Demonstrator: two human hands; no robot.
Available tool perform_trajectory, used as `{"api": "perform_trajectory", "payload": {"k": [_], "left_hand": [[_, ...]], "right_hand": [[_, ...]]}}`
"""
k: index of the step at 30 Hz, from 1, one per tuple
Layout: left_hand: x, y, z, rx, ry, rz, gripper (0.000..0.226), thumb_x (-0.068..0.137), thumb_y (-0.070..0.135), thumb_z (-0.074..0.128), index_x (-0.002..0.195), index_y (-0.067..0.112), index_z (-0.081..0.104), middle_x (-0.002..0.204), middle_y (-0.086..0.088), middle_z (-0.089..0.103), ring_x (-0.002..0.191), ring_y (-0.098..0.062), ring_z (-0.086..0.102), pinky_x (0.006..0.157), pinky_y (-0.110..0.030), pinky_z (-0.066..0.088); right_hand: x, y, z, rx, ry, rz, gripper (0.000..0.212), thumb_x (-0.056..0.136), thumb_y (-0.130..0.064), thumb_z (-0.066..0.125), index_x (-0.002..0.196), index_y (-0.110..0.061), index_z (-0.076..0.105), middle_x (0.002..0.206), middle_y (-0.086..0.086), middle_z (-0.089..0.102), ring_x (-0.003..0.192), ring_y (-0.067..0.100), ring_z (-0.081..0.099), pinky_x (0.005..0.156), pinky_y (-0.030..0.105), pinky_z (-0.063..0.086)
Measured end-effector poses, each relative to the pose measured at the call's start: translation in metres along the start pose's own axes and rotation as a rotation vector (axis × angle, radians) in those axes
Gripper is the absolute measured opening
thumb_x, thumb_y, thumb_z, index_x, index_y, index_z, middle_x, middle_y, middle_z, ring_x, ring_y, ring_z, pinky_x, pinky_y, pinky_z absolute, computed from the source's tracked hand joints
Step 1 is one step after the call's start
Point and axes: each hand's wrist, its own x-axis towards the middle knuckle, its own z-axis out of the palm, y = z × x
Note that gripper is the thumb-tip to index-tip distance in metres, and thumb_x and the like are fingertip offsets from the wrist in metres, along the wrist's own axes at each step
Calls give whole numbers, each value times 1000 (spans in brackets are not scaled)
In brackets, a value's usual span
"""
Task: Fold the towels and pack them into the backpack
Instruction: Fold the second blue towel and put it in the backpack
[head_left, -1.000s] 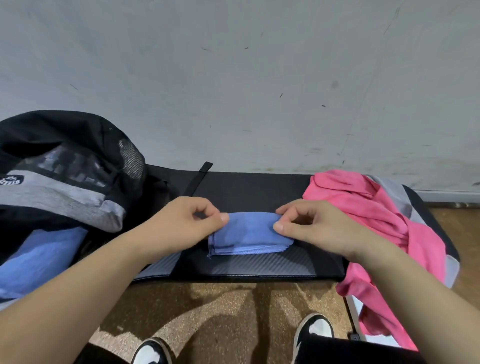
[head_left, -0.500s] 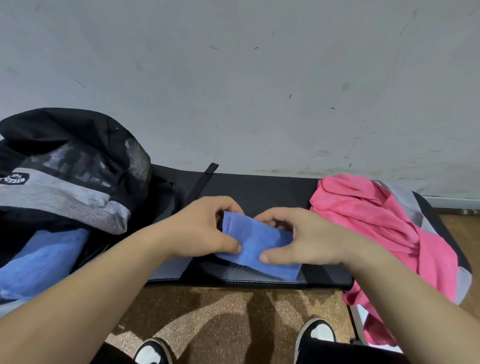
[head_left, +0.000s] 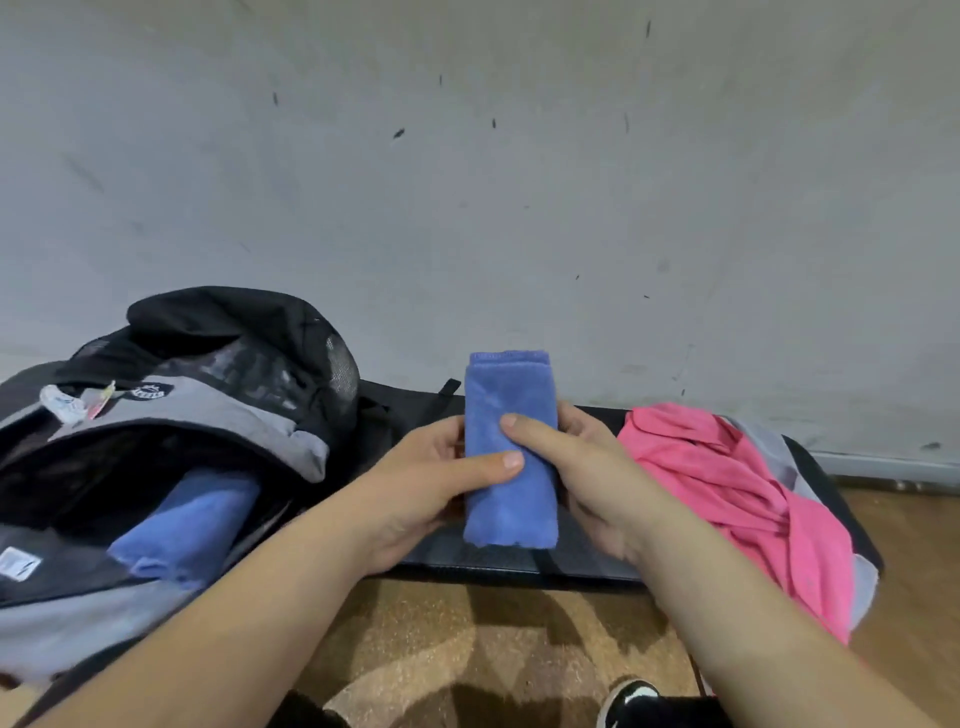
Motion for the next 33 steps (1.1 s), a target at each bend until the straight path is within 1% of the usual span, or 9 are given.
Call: {"api": "perform_trajectory", "payload": {"k": [8,12,14,17,19,22,25,28,33], "left_hand": [[-92,11,-44,52,304,47,23,99,14,68,121,8,71,109,-11,80,102,-27,78,77,-32,62],[-151,-12,-94,37,558,28,18,97,19,72,113,12,76,105,-11,81,103,-33,76,94,-49,60],[-177,-22,-116,1,693,5,15,96,21,73,107,14,78,101,-13,81,100,-35,76,89,-47,58],[-203,-27,-142,-3,839,12,12,95,22,73,100,11,78,98,-18,79,96,-38,76,84,-48,58],[-211,-26,-157,28,892,16,11,94,23,75,100,14,77,95,-12,80,94,-34,77,90,-52,59],[-218,-27,-181,53,979,-10,22,89,31,80,108,24,71,98,-4,80,88,-23,78,78,-45,63],[-221,-31,-202,71,1015,-42,30,86,34,82,111,26,68,99,-5,77,86,-22,76,65,-34,55],[-217,-32,-221,104,1025,-71,23,88,29,79,108,29,68,100,-4,76,89,-22,75,69,-36,57],[-206,-33,-248,203,891,-203,39,85,23,70,122,34,69,104,-1,78,96,-23,74,82,-44,60]], "right_hand": [[-22,6,86,-432,226,-121,42,85,-52,80,106,-17,68,95,4,73,78,13,70,66,24,55],[-26,28,145,-698,160,-410,12,94,-32,71,98,-31,59,86,-6,64,72,8,58,69,26,52],[-21,36,177,-867,-36,-570,7,97,-21,62,99,-27,64,95,-10,65,85,8,62,77,33,54],[-4,40,222,-1138,-275,-658,34,98,-18,54,130,-27,61,133,-12,62,123,11,57,100,37,51],[14,39,245,-1274,-356,-701,51,96,-13,56,146,-21,54,156,-3,50,145,17,44,116,39,41],[51,42,261,-1497,-356,-810,62,93,-12,62,153,-12,47,166,9,37,156,28,30,126,42,28],[87,42,262,-1694,-329,-736,74,96,-32,65,161,-16,32,172,9,20,160,30,13,128,46,18],[113,40,261,-1791,-312,-580,86,93,-54,63,163,-23,25,174,4,12,160,28,11,128,45,19],[146,53,264,-1702,-221,-356,65,94,-62,57,147,-27,45,155,1,43,136,31,51,101,45,50]]}}
